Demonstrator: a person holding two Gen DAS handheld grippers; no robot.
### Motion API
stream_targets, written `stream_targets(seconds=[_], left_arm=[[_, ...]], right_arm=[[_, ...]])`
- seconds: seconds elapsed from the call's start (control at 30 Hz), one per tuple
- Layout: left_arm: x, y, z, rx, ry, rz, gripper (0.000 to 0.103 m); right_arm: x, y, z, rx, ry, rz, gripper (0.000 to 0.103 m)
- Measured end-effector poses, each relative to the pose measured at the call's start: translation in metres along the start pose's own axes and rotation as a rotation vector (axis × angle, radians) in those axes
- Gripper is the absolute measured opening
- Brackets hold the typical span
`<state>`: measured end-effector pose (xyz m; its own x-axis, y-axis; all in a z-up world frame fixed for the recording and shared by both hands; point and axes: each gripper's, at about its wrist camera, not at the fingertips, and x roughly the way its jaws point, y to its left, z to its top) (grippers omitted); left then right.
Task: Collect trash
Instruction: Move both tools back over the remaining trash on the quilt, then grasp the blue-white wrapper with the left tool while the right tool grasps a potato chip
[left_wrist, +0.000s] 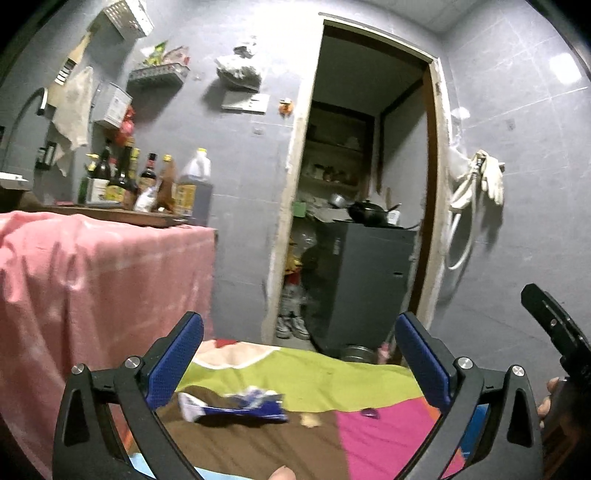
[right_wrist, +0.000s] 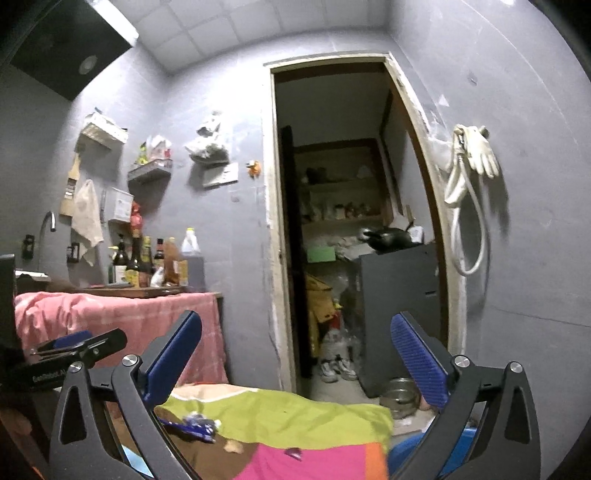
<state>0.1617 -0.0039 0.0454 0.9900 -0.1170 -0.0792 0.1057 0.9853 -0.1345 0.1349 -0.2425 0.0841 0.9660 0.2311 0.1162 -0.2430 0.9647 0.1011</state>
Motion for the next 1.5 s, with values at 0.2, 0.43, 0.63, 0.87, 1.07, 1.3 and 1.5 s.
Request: stream_targets(seconds=[0.2,0.43,0.63,0.87,1.07,1.3,1.5], left_arm=[[-0.003,0.033,-0.014,0.012,-0.011,0.065,0.101],[0.015,0.062,-0.046,0.011,0.104,0.104,0.101],[0.041,0.076,-0.070,0.022,0.219,0.111,0.101],[0.074,0.093,-0.089,-0.042,0.342,0.102,0.101],[0.100,0.112,-0.094,-0.166,0.420,0.118,0.101],[0.124,0.117,-0.099,-0.217,0.507,0.130,0.089],[0.139,0.113,-0.112,-0.205,0.605,0.113,0.060]], right_arm=[[0.011,0.023,-0.015,-0.019,-0.013,0.026,0.103],[0.038,0.029,-0.043,-0.039,0.079,0.051,0.103],[0.067,0.023,-0.070,-0.042,0.212,0.075,0.103],[0.101,0.023,-0.096,-0.058,0.361,0.112,0.100],[0.129,0.033,-0.119,-0.081,0.488,0.140,0.086],[0.154,0.049,-0.144,-0.126,0.640,0.197,0.060],[0.176,0.056,-0.165,-0.133,0.812,0.263,0.049]])
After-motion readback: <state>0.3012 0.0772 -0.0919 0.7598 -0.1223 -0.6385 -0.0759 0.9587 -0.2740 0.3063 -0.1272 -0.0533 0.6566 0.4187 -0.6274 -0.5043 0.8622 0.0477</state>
